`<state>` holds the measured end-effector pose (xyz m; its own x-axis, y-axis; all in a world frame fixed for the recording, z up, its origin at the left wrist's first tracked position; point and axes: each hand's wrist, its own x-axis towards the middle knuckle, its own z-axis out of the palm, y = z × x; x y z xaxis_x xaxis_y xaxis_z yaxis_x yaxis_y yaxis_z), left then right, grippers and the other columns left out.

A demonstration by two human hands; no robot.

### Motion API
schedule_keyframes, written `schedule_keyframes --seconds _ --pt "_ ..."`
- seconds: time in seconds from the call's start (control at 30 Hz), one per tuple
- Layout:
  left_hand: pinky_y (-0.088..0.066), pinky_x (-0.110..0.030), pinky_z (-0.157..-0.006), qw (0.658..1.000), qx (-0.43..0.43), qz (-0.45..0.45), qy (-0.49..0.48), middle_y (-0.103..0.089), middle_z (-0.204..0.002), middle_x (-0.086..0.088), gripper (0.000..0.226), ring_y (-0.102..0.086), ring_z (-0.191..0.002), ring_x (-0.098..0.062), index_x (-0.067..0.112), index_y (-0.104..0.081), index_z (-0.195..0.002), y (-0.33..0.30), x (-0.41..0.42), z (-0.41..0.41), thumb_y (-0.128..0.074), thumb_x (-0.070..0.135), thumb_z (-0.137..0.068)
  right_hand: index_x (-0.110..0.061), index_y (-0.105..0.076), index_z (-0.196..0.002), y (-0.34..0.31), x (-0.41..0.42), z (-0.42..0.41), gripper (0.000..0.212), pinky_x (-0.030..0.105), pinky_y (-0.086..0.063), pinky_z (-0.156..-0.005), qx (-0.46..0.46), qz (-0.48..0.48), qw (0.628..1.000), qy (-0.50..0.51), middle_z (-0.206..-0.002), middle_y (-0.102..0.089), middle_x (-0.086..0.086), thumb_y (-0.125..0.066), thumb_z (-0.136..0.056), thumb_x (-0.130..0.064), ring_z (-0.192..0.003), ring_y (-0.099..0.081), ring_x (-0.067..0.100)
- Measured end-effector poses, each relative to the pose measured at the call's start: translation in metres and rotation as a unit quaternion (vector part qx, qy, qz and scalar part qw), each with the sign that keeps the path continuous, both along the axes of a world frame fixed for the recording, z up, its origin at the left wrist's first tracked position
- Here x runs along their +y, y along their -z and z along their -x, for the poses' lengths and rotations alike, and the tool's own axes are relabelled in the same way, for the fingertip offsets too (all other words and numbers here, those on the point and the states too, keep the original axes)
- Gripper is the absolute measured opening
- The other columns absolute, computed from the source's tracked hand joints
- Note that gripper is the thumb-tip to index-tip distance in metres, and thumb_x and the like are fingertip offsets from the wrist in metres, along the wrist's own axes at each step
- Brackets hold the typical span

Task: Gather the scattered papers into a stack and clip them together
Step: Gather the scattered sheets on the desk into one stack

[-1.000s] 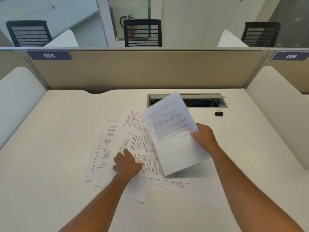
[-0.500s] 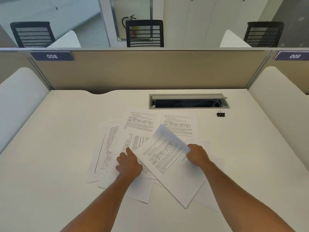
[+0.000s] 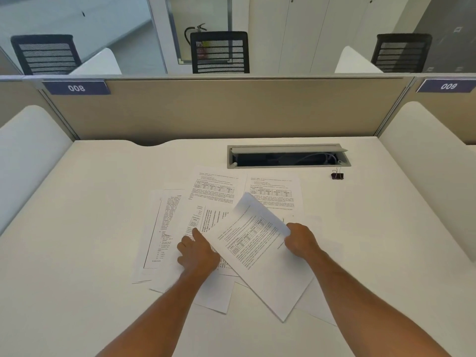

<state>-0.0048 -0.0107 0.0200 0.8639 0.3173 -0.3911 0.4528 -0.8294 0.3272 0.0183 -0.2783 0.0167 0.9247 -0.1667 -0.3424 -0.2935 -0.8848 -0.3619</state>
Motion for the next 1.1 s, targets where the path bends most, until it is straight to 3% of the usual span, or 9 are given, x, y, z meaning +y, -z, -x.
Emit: schedule_keyframes --seconds 0.1,0.27,0.43,0.6,0.7,0.77,0.83,0.9,1.1 --pt "-0.041 -0.053 -0.102 0.998 -0.010 0.041 -0.035 -0.039 -0.137 -0.018 0.083 -0.037 -0.129 -0.035 0.012 -0.022 -0.146 -0.001 0.002 -0.003 -0.071 0.024 -0.080 -0.009 -0.066 -0.106 0.001 0.000 0.000 0.022 0.032 -0.049 -0.075 -0.004 0.002 1.000 -0.006 -0.106 -0.070 0.011 -0.051 -0.090 -0.008 -0.097 -0.065 0.031" --pt "-0.052 -0.044 -0.096 0.985 -0.059 0.140 -0.088 -0.064 -0.127 -0.016 0.056 -0.062 -0.114 -0.037 0.008 -0.042 -0.138 -0.001 0.016 -0.009 -0.060 0.006 -0.085 -0.009 -0.066 -0.105 0.001 -0.002 0.000 0.021 0.030 -0.047 -0.074 -0.001 -0.004 1.000 -0.008 -0.106 -0.069 0.010 -0.051 -0.091 -0.009 -0.095 -0.064 0.030" --pt "-0.058 -0.038 -0.088 0.982 -0.096 0.148 -0.061 -0.068 -0.130 -0.010 0.048 -0.068 -0.109 -0.032 0.012 -0.061 -0.135 -0.003 0.033 -0.018 -0.052 0.003 -0.089 -0.016 -0.060 -0.085 -0.006 -0.008 -0.007 0.013 0.028 -0.043 -0.068 -0.002 -0.052 0.999 -0.001 -0.091 -0.063 0.005 -0.052 -0.088 -0.007 -0.083 -0.060 0.028" --pt "-0.055 -0.028 -0.056 0.980 -0.126 0.154 -0.011 -0.077 -0.107 -0.005 0.045 -0.071 -0.081 -0.023 0.020 -0.071 -0.122 -0.019 0.049 -0.033 -0.044 0.003 -0.090 -0.013 -0.055 -0.065 -0.021 -0.014 -0.020 0.020 0.030 -0.039 -0.058 -0.042 -0.074 0.996 -0.005 -0.077 -0.059 0.005 -0.056 -0.082 -0.002 -0.077 -0.061 0.031" --pt "-0.060 -0.036 -0.062 0.970 -0.143 0.195 0.012 -0.076 -0.089 0.004 0.035 -0.071 -0.076 -0.018 0.025 -0.077 -0.102 -0.027 0.054 -0.040 -0.048 0.005 -0.094 -0.003 -0.063 -0.078 -0.027 -0.019 -0.027 0.006 0.034 -0.046 -0.066 -0.055 -0.118 0.992 -0.008 -0.089 -0.061 0.009 -0.059 -0.082 -0.001 -0.085 -0.060 0.030" --pt "-0.058 -0.033 -0.065 0.961 -0.152 0.229 0.032 -0.076 -0.086 0.007 0.031 -0.072 -0.081 -0.018 0.024 -0.077 -0.098 -0.029 0.057 -0.045 -0.053 0.006 -0.095 0.004 -0.065 -0.106 -0.032 -0.020 -0.031 0.022 0.043 -0.050 -0.089 -0.060 -0.147 0.987 -0.016 -0.110 -0.062 0.013 -0.062 -0.084 0.000 -0.102 -0.060 0.032" --pt "-0.055 -0.028 -0.069 0.944 -0.166 0.281 0.050 -0.078 -0.087 0.007 0.026 -0.071 -0.084 -0.016 0.022 -0.079 -0.098 -0.033 0.056 -0.047 -0.059 0.006 -0.096 -0.005 -0.067 -0.119 -0.039 -0.015 -0.031 0.032 0.041 -0.048 -0.098 -0.051 -0.189 0.980 -0.023 -0.115 -0.063 0.005 -0.067 -0.086 -0.003 -0.107 -0.059 0.025" --pt "-0.055 -0.026 -0.072 0.927 -0.170 0.327 0.063 -0.079 -0.089 0.006 0.026 -0.072 -0.084 -0.014 0.023 -0.080 -0.097 -0.040 0.051 -0.047 -0.060 0.006 -0.095 -0.014 -0.069 -0.121 -0.043 -0.011 -0.032 0.033 0.038 -0.051 -0.094 -0.040 -0.232 0.972 -0.027 -0.114 -0.066 -0.001 -0.069 -0.088 -0.011 -0.106 -0.061 0.022" --pt "-0.054 -0.034 -0.086 0.911 -0.228 0.344 0.002 -0.077 -0.099 0.004 0.023 -0.069 -0.093 -0.015 0.020 -0.077 -0.107 -0.047 0.043 -0.053 -0.057 0.011 -0.098 -0.008 -0.066 -0.095 -0.039 -0.010 -0.036 0.012 0.034 -0.049 -0.069 -0.087 -0.218 0.972 0.005 -0.094 -0.069 0.009 -0.071 -0.086 -0.014 -0.084 -0.064 0.027"
